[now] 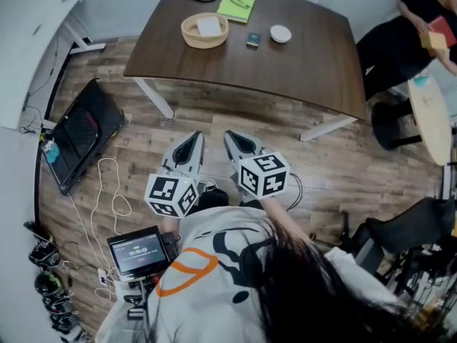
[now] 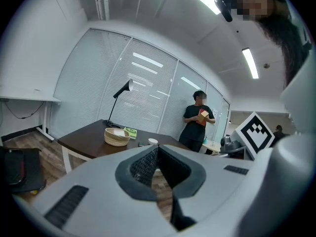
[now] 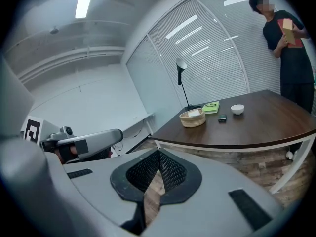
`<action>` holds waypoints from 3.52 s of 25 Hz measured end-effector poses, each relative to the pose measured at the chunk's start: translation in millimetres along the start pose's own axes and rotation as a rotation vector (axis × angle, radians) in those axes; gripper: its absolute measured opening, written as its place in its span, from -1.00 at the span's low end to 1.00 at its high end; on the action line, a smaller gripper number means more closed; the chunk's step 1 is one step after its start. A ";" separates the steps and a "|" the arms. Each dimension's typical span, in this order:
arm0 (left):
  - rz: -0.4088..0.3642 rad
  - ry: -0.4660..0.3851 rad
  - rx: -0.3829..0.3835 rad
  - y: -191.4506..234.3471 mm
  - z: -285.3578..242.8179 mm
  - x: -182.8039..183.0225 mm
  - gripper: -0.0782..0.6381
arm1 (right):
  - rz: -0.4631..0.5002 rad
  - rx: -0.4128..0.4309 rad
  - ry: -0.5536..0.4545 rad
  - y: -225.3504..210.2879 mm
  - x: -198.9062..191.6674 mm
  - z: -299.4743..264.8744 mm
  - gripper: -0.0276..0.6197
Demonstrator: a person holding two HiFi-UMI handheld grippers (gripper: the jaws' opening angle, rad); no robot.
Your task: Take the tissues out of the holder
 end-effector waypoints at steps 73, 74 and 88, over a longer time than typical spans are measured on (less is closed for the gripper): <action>0.009 0.087 0.000 89.9 -227.3 57.7 -0.79 | -0.084 -0.044 0.016 -187.6 88.9 -160.6 -0.88; 0.007 0.093 -0.009 95.9 -233.6 62.7 -0.79 | -0.093 -0.058 0.012 -191.9 93.3 -167.7 -0.88; -0.002 0.171 -0.122 207.4 -300.6 128.1 -0.79 | -0.133 -0.167 -0.009 -200.1 148.5 -281.2 -0.88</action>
Point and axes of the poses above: the fingertips, and each gripper's own axes: z backward along the fingers, y to its left, x out of its top, the point moved 5 cm from there along z, backward along the fingers, and after that the axes turned 10 degrees about z, right-handed, at the moved point
